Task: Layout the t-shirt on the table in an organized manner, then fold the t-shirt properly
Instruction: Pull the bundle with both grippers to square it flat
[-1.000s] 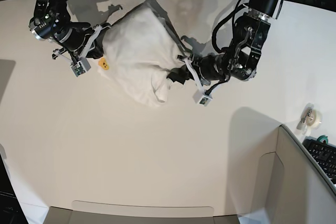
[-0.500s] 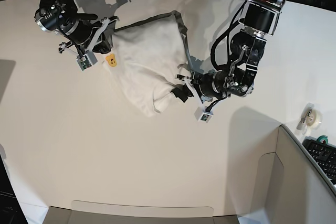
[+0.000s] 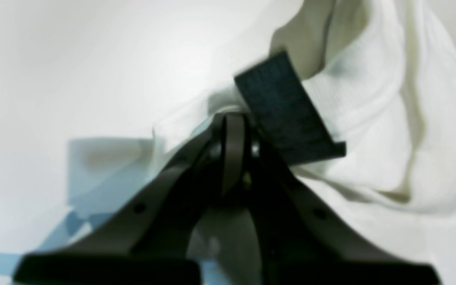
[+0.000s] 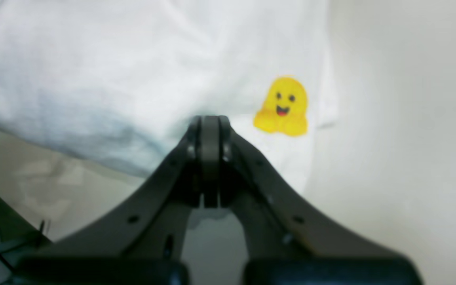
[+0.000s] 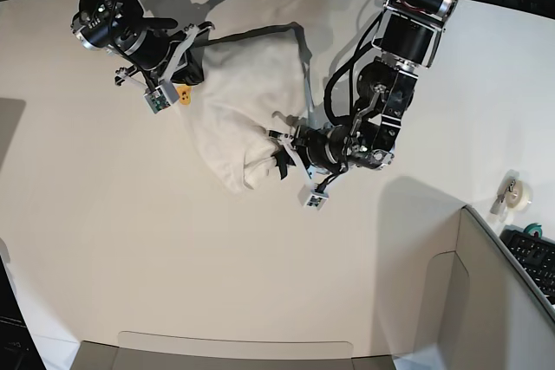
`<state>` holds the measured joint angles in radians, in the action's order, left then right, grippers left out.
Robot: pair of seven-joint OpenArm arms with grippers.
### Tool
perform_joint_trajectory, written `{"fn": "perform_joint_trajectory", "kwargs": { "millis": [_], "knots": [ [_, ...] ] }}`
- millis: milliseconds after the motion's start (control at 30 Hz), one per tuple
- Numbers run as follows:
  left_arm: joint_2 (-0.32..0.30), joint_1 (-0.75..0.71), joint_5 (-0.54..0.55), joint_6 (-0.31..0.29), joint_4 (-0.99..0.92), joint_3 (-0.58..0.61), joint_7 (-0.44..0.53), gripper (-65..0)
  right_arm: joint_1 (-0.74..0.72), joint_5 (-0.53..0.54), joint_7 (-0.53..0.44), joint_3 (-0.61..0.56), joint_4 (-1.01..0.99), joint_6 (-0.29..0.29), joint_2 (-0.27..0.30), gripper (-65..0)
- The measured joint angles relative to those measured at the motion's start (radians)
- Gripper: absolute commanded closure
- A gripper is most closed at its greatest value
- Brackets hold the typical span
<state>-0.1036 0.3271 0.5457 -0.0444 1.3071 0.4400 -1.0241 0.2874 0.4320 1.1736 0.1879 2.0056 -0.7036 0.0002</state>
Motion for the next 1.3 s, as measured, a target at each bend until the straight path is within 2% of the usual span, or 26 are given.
{"fn": "perform_joint_trajectory", "kwargs": {
  "millis": [300, 467, 633, 800, 900, 1067, 1300],
  "knots": [
    [0.103, 0.066, -0.004, 0.0, -0.111, -0.002, 0.004, -0.1, -0.006, 0.008, -0.003, -0.003, 0.015, 0.0, 0.002, 0.0],
    [0.111, 0.072, -0.001, 0.0, -0.104, -0.001, -0.022, -0.1, -0.023, 0.008, -0.005, 0.003, 0.015, 0.0, 0.003, 0.0],
    [0.059, 0.067, -0.003, 0.004, 0.105, -0.004, -0.061, -0.1, -0.042, 0.007, -0.004, 0.003, 0.015, 0.0, 0.008, 0.0],
    [0.023, 0.075, 0.004, 0.002, 0.352, -0.053, -0.164, -0.1, -0.093, 0.008, 0.0, 0.003, 0.015, 0.0, 0.0, 0.0],
    [0.022, 0.075, 0.008, 0.002, 0.389, -0.106, -0.178, -0.1, -0.139, 0.0, 0.0, 0.002, 0.015, 0.0, -0.035, 0.0],
    [-0.047, -0.017, 0.001, 0.004, 0.475, -0.22, -0.181, -0.1, -0.195, -0.001, 0.0, -0.008, 0.014, 0.0, -0.09, 0.0],
    [-0.145, -0.142, 0.013, 0.0, 0.575, -0.38, -0.175, -0.1, -0.155, -0.002, -0.016, -0.122, -0.019, 0.003, -0.098, 0.0]
  ]
}}
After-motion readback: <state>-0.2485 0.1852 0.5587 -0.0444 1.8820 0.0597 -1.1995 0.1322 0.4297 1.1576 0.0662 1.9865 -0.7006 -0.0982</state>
